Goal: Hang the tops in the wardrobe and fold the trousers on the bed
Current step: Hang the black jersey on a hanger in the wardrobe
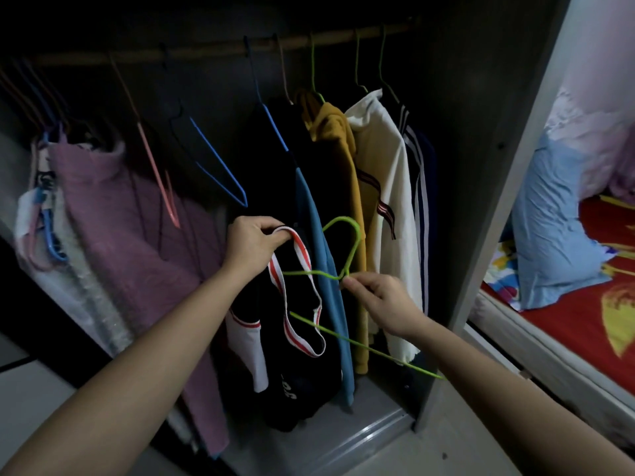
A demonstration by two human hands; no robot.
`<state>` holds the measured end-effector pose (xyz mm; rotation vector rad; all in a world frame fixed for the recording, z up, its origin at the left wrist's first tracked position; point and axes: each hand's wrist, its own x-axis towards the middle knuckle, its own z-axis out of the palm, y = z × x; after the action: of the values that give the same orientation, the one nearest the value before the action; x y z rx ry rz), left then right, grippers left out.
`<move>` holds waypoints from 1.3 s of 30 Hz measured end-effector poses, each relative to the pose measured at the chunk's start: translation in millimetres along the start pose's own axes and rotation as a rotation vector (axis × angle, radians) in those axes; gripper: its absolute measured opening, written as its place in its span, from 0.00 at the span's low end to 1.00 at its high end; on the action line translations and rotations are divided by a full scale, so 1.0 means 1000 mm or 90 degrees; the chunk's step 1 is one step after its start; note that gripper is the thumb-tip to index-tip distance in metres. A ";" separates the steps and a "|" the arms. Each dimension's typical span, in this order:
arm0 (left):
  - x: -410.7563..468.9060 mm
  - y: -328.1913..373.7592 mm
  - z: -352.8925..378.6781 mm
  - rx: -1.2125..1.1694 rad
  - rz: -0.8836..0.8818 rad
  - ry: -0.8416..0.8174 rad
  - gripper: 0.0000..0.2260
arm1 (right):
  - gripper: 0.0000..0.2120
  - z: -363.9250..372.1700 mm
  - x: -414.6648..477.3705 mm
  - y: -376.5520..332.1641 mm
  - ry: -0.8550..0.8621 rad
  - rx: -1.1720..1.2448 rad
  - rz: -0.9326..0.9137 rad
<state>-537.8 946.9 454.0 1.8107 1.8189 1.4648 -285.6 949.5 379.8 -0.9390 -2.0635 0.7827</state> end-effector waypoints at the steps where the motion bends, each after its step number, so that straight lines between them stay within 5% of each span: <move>1: -0.001 0.004 0.001 -0.020 0.012 -0.009 0.13 | 0.13 0.004 0.001 0.001 -0.015 -0.008 0.004; 6: -0.002 0.013 -0.003 0.148 0.164 -0.068 0.03 | 0.11 0.012 0.008 -0.008 0.101 0.074 -0.058; 9: -0.007 0.007 -0.007 0.261 0.124 -0.112 0.23 | 0.11 0.014 0.014 -0.018 0.166 0.088 -0.096; 14: -0.016 0.012 0.000 0.296 0.056 0.006 0.25 | 0.17 0.019 0.012 -0.017 0.341 -0.252 -0.137; 16: -0.013 0.014 0.001 0.262 0.003 0.054 0.26 | 0.19 0.024 0.004 -0.018 0.390 -0.347 -0.273; 19: -0.005 0.016 -0.003 0.211 -0.045 0.099 0.26 | 0.19 0.035 -0.008 -0.017 0.157 -0.349 -0.451; 22: 0.000 0.017 -0.005 0.173 -0.042 0.125 0.27 | 0.28 0.050 -0.016 -0.006 -0.245 -0.405 -0.246; 24: 0.002 0.017 -0.008 0.145 -0.047 0.134 0.27 | 0.27 0.056 -0.021 0.006 -0.385 -0.484 -0.144; 26: 0.003 0.017 -0.013 0.129 -0.052 0.140 0.27 | 0.21 0.055 -0.026 0.012 -0.395 -0.525 -0.160; 33: -0.001 0.020 -0.012 0.135 -0.056 0.137 0.29 | 0.21 0.063 -0.019 -0.012 -0.121 -0.340 -0.345; 39: 0.000 0.015 -0.019 0.162 -0.060 0.175 0.22 | 0.13 0.069 -0.023 -0.003 -0.335 -0.399 -0.239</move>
<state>-541.6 934.6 473.8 1.6656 2.2829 1.5730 -331.4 913.9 336.0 -0.6508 -2.9293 0.1744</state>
